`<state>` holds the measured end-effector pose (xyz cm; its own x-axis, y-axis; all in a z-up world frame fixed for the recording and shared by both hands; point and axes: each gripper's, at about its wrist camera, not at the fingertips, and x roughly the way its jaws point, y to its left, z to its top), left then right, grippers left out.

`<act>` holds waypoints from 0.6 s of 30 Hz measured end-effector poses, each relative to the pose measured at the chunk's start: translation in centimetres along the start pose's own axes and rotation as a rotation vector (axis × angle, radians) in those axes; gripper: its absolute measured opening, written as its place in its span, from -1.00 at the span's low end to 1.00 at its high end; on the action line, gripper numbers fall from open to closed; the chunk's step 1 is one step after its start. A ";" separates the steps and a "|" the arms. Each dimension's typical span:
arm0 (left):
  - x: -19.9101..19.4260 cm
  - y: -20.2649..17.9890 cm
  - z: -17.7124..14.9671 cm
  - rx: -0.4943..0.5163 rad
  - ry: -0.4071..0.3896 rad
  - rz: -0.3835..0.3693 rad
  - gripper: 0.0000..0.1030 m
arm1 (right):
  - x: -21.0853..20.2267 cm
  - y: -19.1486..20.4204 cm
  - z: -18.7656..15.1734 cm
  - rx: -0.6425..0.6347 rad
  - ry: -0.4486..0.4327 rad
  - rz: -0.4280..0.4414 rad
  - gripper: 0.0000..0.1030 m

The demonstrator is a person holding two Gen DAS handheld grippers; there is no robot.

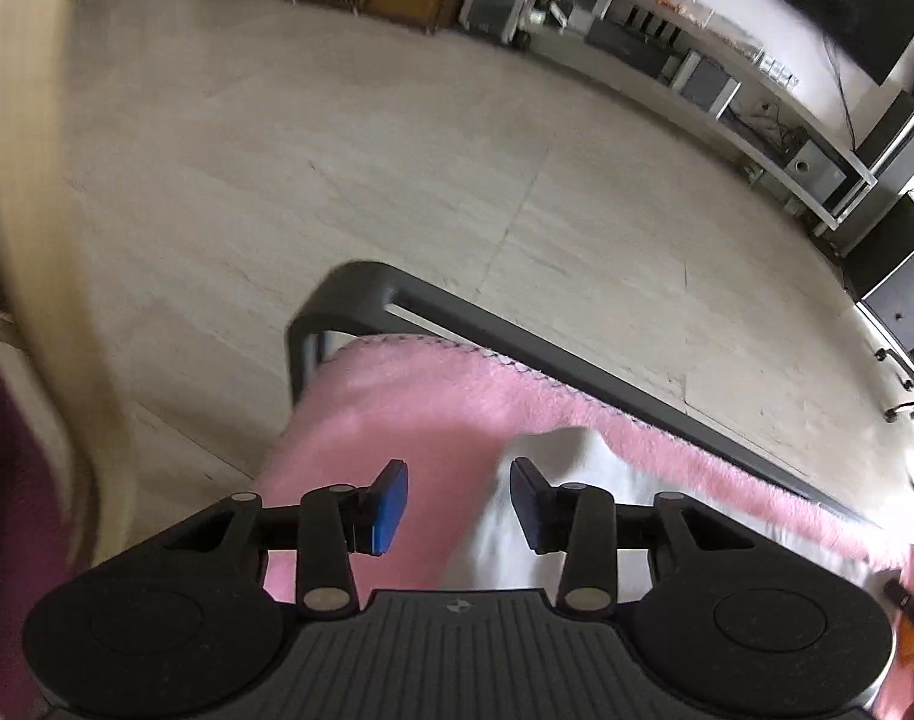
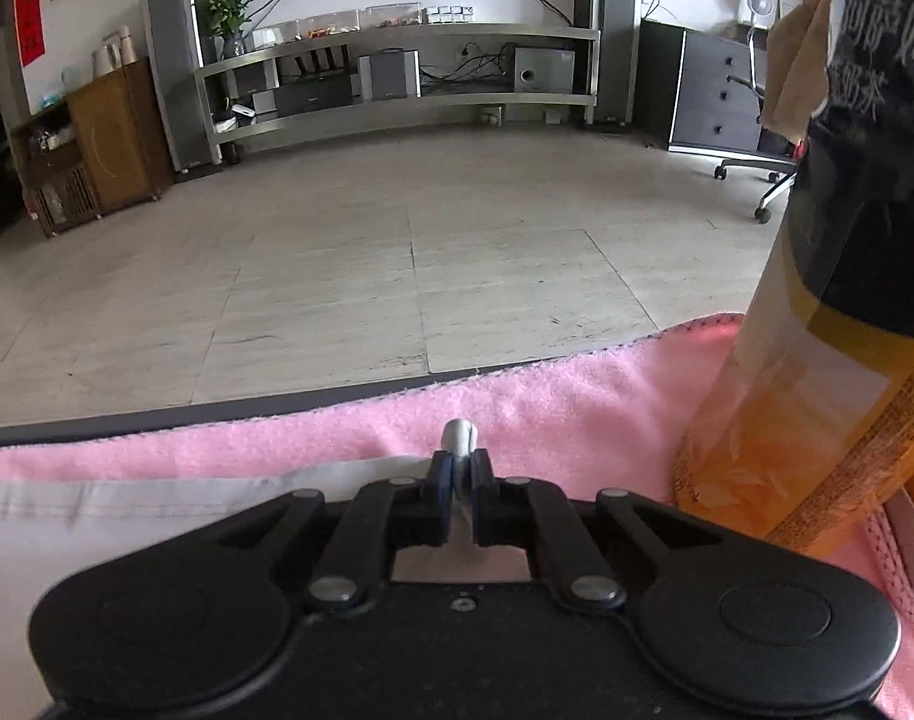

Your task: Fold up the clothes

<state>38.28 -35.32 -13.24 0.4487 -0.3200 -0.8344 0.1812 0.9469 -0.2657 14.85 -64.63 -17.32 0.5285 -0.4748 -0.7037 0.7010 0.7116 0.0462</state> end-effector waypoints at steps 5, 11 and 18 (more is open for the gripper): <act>2.0 0.7 0.6 -0.045 0.041 -0.033 -0.33 | 0.7 -0.6 0.6 0.033 0.012 0.026 -0.89; 3.1 0.0 0.6 -0.060 0.071 -0.155 -0.60 | 1.3 -1.1 0.5 0.052 0.021 0.034 -0.89; 1.7 -1.3 0.3 0.044 -0.069 -0.065 -0.95 | 1.6 -1.4 0.2 0.057 0.024 0.031 -0.89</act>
<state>39.05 -37.09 -14.21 0.4939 -0.3837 -0.7803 0.2496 0.9222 -0.2955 14.81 -66.47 -18.42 0.5394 -0.4403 -0.7178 0.7112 0.6946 0.1084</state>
